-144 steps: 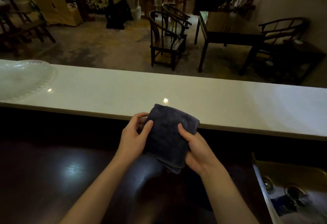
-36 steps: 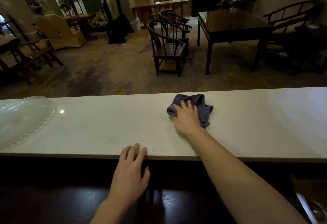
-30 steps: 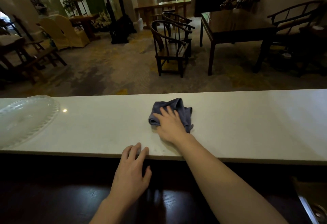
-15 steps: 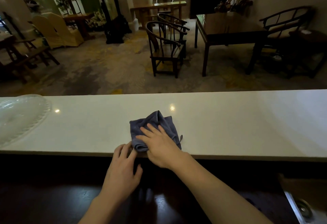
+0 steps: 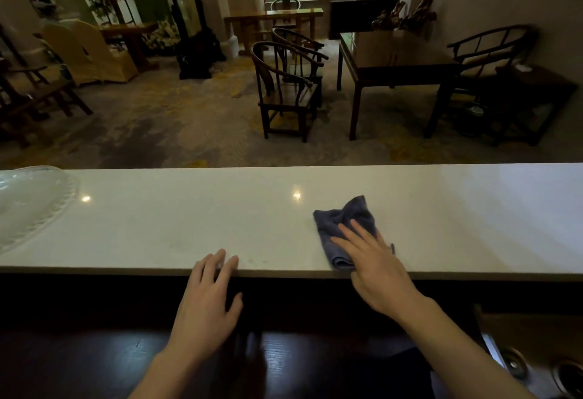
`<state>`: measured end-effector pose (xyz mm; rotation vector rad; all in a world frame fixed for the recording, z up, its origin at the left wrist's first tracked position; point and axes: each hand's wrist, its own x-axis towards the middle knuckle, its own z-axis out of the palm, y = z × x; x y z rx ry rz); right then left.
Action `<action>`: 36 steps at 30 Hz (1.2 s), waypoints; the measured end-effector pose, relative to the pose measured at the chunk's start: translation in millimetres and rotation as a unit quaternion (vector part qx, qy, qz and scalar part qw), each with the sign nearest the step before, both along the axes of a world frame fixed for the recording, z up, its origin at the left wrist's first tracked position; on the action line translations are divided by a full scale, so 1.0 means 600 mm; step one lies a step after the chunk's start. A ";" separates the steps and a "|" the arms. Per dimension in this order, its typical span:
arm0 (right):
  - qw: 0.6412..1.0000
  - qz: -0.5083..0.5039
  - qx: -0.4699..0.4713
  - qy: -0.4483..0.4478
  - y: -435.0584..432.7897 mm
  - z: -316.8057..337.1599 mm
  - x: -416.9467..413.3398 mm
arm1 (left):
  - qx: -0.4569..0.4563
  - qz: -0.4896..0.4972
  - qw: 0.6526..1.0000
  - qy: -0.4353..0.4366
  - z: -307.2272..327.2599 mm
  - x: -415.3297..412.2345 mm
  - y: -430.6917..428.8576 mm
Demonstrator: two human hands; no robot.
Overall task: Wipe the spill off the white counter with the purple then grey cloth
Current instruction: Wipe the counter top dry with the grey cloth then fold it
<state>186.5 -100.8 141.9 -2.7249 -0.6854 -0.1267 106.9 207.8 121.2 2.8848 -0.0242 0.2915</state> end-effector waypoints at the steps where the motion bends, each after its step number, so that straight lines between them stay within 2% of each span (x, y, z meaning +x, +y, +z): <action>1: 1.000 -0.019 0.000 -0.009 -0.017 0.002 -0.001 | 0.004 0.000 1.000 0.000 -0.001 -0.001 -0.001; 5: 0.993 -0.100 -0.046 -0.034 -0.076 -0.001 0.004 | 0.006 0.004 1.000 -0.002 -0.001 -0.001 -0.003; 8: 0.981 -0.169 -0.094 -0.018 -0.098 -0.006 0.016 | -0.004 0.008 1.000 0.002 0.002 -0.001 -0.002; 13: 0.968 -0.241 -0.068 0.018 -0.063 -0.008 0.051 | -0.011 0.005 1.000 0.013 0.004 -0.001 -0.001; 17: 0.963 -0.256 -0.047 0.064 -0.003 0.000 0.082 | -0.015 0.004 1.000 0.024 0.007 0.005 0.001; 20: 0.970 -0.227 -0.041 0.073 0.058 0.004 0.095 | -0.026 0.001 0.999 0.025 0.009 0.005 0.003; 29: 0.997 -0.021 -0.026 0.070 0.233 -0.003 0.051 | -0.029 -0.011 0.999 0.009 0.007 0.006 0.006; 33: 0.997 0.034 0.015 0.065 0.266 -0.007 0.026 | -0.032 -0.013 0.999 0.003 0.007 0.007 0.003; 36: 0.992 0.059 0.058 0.096 0.279 0.000 0.014 | -0.037 -0.017 0.999 0.000 0.007 0.008 0.000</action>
